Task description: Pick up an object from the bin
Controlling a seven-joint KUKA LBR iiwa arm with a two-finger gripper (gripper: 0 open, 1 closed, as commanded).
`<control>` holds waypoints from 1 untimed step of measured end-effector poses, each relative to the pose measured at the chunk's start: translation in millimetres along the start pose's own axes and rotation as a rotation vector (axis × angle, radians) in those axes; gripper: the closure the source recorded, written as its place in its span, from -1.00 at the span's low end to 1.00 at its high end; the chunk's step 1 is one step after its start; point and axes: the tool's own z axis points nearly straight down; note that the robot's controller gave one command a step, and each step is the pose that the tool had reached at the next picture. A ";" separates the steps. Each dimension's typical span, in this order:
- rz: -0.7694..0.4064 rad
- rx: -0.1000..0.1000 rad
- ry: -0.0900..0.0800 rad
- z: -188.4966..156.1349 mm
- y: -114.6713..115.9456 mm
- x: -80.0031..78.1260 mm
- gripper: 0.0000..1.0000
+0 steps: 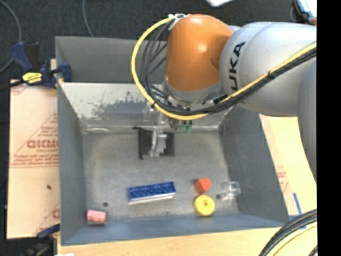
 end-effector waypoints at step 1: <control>0.003 -0.001 -0.008 -5.2 -0.8 -1.1 -1.00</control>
Offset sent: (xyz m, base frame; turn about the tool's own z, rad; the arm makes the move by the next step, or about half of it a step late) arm -0.0153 -0.0440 -0.1362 -0.0565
